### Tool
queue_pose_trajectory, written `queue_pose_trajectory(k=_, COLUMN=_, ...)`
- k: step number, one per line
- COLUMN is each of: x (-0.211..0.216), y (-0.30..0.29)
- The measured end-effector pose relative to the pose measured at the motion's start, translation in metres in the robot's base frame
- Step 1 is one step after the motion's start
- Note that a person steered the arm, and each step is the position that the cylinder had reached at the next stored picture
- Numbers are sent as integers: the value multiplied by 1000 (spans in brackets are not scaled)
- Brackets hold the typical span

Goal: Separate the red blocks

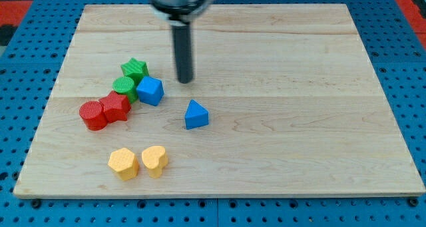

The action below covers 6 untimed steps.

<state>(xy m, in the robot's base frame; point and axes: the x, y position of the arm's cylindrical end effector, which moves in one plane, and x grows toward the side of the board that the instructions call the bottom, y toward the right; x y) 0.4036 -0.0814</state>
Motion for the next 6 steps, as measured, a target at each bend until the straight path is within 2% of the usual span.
queue_pose_trajectory(k=1, x=-23, y=-58)
queue_pose_trajectory(k=2, x=-19, y=-122)
queue_pose_trajectory(k=3, x=-14, y=-138)
queue_pose_trajectory(k=4, x=47, y=-131)
queue_pose_trajectory(k=5, x=64, y=-92)
queue_pose_trajectory(k=6, x=48, y=-70)
